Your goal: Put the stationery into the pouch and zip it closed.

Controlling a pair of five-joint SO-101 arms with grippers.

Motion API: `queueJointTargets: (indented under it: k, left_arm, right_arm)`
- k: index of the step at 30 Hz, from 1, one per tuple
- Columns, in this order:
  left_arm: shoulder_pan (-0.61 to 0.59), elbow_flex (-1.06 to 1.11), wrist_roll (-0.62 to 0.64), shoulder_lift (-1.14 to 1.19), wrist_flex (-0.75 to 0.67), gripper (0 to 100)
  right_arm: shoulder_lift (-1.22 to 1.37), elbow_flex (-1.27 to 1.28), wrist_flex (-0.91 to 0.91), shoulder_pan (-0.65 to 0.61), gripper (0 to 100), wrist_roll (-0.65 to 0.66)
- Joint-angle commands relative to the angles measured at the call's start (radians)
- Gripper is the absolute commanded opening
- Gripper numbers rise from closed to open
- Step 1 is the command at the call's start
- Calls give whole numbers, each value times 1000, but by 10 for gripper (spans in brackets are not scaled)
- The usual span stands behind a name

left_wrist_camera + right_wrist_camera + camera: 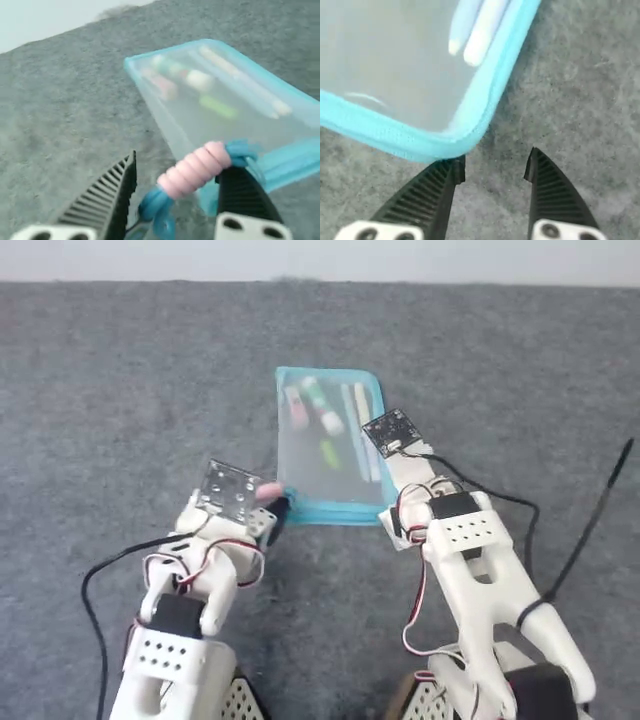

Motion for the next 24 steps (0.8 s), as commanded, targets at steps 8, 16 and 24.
queueJointTargets:
  k: [8, 16, 24]
  left_arm:
    - [55, -31, 48, -26, 6, 246]
    - [-23, -119, 29, -29, 94, 244]
    - [-9, -124, 87, -28, 107, 243]
  right_arm:
    - [-13, -49, 12, -5, 198, -12]
    - [-22, -91, 48, 81, 195, -12]
    - [-22, -98, 48, 104, 195, -14]
